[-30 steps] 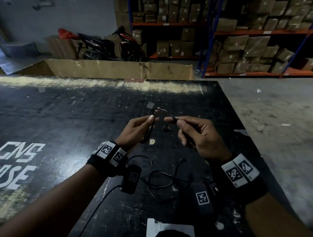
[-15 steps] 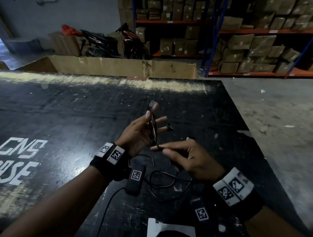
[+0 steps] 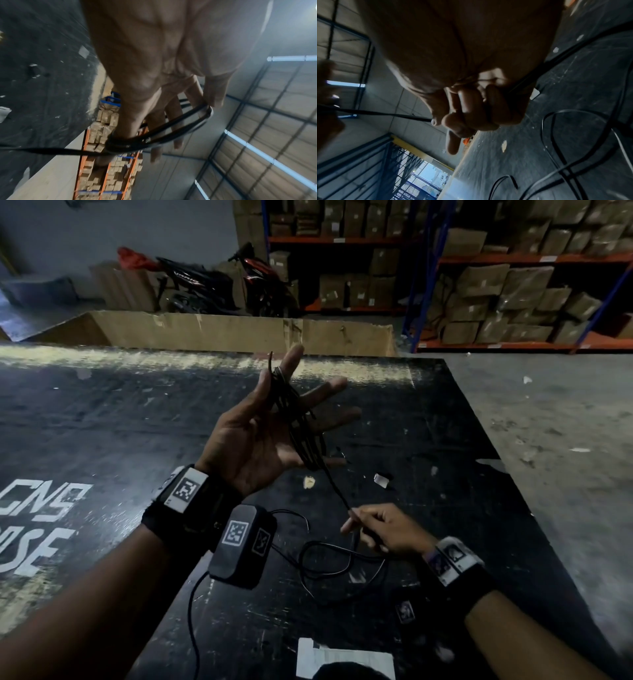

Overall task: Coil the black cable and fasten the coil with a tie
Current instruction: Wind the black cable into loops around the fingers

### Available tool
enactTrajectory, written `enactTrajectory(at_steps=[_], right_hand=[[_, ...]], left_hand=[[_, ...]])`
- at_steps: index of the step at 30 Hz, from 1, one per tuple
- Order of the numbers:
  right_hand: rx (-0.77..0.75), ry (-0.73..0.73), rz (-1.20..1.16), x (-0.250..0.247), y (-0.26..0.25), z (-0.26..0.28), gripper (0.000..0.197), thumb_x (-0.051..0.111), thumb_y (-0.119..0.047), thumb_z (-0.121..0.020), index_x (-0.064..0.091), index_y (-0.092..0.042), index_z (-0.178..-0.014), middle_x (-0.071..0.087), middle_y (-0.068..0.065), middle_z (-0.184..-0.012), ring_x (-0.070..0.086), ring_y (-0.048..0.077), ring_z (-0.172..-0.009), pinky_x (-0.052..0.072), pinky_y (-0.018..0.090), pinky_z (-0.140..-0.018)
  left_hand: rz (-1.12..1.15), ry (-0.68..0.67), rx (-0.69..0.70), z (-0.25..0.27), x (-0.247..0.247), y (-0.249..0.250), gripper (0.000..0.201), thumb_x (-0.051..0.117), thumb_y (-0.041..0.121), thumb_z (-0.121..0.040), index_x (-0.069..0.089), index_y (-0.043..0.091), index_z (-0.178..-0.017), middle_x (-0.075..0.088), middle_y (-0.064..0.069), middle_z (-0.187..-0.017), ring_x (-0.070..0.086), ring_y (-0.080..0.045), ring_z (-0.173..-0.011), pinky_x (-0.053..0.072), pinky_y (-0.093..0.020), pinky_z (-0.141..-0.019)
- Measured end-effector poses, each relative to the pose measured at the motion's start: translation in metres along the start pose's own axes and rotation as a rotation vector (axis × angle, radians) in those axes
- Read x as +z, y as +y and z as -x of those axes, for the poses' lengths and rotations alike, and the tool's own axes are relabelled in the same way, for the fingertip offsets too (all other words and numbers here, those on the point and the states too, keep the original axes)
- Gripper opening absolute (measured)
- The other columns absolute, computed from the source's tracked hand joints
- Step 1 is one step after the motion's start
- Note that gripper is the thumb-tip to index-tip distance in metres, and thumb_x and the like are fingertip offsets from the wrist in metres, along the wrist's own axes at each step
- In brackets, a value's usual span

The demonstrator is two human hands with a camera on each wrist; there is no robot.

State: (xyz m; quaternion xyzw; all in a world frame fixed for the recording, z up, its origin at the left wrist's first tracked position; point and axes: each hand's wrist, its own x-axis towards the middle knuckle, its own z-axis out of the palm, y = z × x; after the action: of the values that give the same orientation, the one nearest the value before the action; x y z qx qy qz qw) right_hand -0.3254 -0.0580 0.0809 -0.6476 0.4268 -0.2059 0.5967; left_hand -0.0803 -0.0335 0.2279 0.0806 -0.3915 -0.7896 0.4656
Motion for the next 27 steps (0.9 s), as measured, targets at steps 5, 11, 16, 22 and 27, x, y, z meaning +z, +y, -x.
enactTrajectory(at_steps=[5,11,16,22,27], right_hand=[[-0.117,0.264,0.174,-0.027,-0.032,-0.022,0.030,0.057,-0.020,-0.101,0.070,-0.012,-0.075,0.061,0.010,-0.061,0.051,0.012,-0.047,0.037,0.023,-0.048],[-0.415,0.395,0.314,-0.045,-0.108,-0.010,0.021,0.073,-0.026,-0.090,0.069,-0.020,-0.069,0.069,0.000,-0.067,0.062,0.010,-0.063,0.049,0.032,-0.063],[-0.508,0.358,0.465,-0.036,-0.131,0.009,0.025,0.075,-0.037,-0.085,0.072,-0.016,-0.073,0.076,0.005,-0.071,0.073,0.021,-0.068,0.059,0.047,-0.066],[-0.559,0.357,0.504,-0.016,-0.131,0.030,0.013,0.069,-0.024,-0.093,0.079,-0.015,-0.090,0.077,-0.003,-0.078,0.071,0.008,-0.068,0.057,0.038,-0.063],[-0.517,0.228,0.241,0.014,-0.103,0.043,0.029,0.055,-0.018,-0.102,0.069,-0.019,-0.128,0.060,-0.001,-0.054,0.053,0.004,-0.047,0.043,0.018,-0.054]], left_hand=[[-0.070,-0.119,-0.214,0.005,0.012,-0.024,0.048,0.041,0.044,-0.102,0.046,0.041,-0.150,0.033,-0.019,-0.165,0.029,-0.056,-0.147,0.020,-0.084,-0.109],[-0.230,0.056,-0.405,0.013,-0.001,-0.058,0.049,0.040,0.046,-0.102,0.047,0.043,-0.151,0.050,-0.012,-0.158,0.049,-0.044,-0.142,0.040,-0.066,-0.111],[-0.316,0.214,-0.436,0.016,-0.011,-0.066,0.045,0.039,0.044,-0.105,0.050,0.043,-0.148,0.058,-0.009,-0.151,0.057,-0.040,-0.137,0.038,-0.066,-0.111],[-0.441,0.425,-0.343,0.009,-0.018,-0.069,0.040,0.044,0.042,-0.105,0.061,0.033,-0.140,0.067,-0.008,-0.142,0.066,-0.034,-0.127,0.047,-0.059,-0.102],[-0.323,0.452,-0.154,0.000,-0.024,-0.050,0.049,0.045,0.049,-0.099,0.049,0.047,-0.148,0.067,-0.007,-0.141,0.068,-0.033,-0.121,0.034,-0.067,-0.111]])
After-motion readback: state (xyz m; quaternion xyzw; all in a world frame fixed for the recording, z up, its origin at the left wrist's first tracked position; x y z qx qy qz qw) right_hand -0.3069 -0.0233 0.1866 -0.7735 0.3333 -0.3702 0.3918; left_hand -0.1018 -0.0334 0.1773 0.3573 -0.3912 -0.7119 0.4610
